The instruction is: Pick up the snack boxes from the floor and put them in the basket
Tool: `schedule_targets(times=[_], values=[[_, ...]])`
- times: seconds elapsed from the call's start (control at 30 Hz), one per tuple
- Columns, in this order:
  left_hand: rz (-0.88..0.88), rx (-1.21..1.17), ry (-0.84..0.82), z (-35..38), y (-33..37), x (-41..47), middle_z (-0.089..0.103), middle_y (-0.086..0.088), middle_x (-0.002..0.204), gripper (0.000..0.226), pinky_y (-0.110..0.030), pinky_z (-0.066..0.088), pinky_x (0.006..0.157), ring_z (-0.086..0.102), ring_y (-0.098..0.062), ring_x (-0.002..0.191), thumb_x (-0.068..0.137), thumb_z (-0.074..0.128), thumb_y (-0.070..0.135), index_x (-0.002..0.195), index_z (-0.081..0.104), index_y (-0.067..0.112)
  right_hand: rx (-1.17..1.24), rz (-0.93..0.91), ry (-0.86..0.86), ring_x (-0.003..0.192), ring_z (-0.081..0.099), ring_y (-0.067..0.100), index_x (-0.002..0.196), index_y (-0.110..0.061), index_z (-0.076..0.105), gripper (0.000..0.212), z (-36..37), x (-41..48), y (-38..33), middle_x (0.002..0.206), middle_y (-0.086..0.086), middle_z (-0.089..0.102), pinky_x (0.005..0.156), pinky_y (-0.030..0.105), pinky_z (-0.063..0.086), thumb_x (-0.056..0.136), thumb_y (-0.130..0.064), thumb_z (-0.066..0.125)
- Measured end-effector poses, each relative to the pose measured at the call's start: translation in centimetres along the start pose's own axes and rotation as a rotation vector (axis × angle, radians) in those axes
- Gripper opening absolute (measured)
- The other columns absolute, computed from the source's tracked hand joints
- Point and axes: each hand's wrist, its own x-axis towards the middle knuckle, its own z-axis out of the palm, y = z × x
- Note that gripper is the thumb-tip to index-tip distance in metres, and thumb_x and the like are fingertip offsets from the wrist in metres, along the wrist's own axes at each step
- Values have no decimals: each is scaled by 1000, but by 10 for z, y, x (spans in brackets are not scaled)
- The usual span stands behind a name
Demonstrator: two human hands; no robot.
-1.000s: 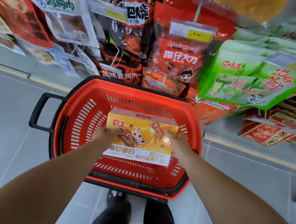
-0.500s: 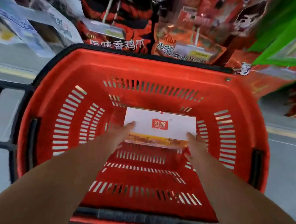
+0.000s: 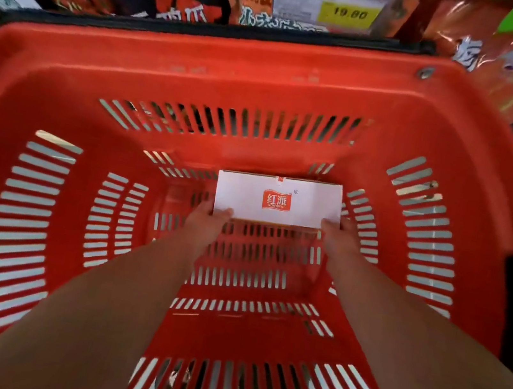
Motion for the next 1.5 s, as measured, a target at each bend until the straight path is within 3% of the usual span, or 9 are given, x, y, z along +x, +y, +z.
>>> schedule_targets(times=[0.2, 0.3, 0.4, 0.53, 0.6, 0.7, 0.83, 1.03, 1.5], values=[[-157, 149, 93, -9, 24, -40, 26, -15, 156, 85, -49, 29, 111, 31, -38, 140, 89, 48, 58, 153, 12, 14, -102, -26, -11, 101, 57, 25, 140, -15, 42, 45, -22, -38, -23, 131, 10, 54, 80, 29, 46, 96, -19, 49], [-61, 177, 67, -19, 54, -91, 34, -12, 153, 75, -46, 33, 109, 37, -36, 137, 90, 47, 57, 150, 25, 18, -101, -69, -63, 86, 58, 17, 134, -16, 51, 42, -53, -85, -41, 124, 6, 60, 59, 19, 41, 93, -14, 51], [19, 136, -41, -32, 86, -154, 41, -8, 146, 67, -45, 41, 105, 46, -31, 129, 89, 53, 52, 145, 35, 20, -10, -103, -113, 105, 61, 22, 133, -13, 54, 41, -88, -141, -59, 127, 7, 60, 67, 17, 42, 92, -11, 53], [142, 61, -179, -55, 139, -267, 59, -4, 124, 39, -35, 47, 90, 58, -23, 110, 87, 61, 39, 120, 56, 20, 188, -147, -64, 63, 48, 10, 122, 0, 61, 33, -160, -235, -78, 83, 4, 61, 59, 22, 38, 90, -4, 54], [180, 9, -222, -61, 163, -318, 63, -2, 99, 7, -27, 42, 73, 59, -21, 98, 90, 58, 27, 90, 58, 20, 187, -164, -59, 72, 53, 12, 121, -2, 61, 31, -195, -278, -83, 92, 8, 62, 69, 24, 45, 92, -11, 55], [160, -96, -368, -63, 195, -405, 55, 5, 79, 20, -27, 39, 69, 57, -15, 83, 94, 50, 19, 74, 51, 21, 308, -192, 52, 92, 59, 20, 106, -10, 64, 20, -253, -345, -84, 96, 9, 63, 89, 34, 48, 87, -13, 60], [229, -152, -456, -43, 218, -497, 55, 4, 71, 12, -25, 41, 67, 55, -8, 64, 92, 50, 18, 81, 54, 20, 363, -247, 126, 61, 44, 20, 63, -19, 46, 28, -324, -407, -72, 62, 3, 45, 59, 32, 35, 84, -5, 57], [360, -77, -551, 15, 220, -599, 55, 2, 70, 17, -23, 34, 55, 51, -9, 57, 92, 51, 15, 76, 51, 20, 583, -219, 293, 65, 55, 15, 99, -15, 55, 13, -416, -454, 1, 80, 2, 58, 65, 30, 45, 87, -16, 61], [352, 250, -668, 281, 106, -735, 52, 2, 67, 24, -21, 33, 55, 50, -8, 58, 94, 44, 14, 71, 47, 20, 773, 83, 433, 56, 50, 15, 87, -11, 57, 12, -584, -464, 289, 78, 5, 57, 54, 25, 39, 84, -21, 61]])
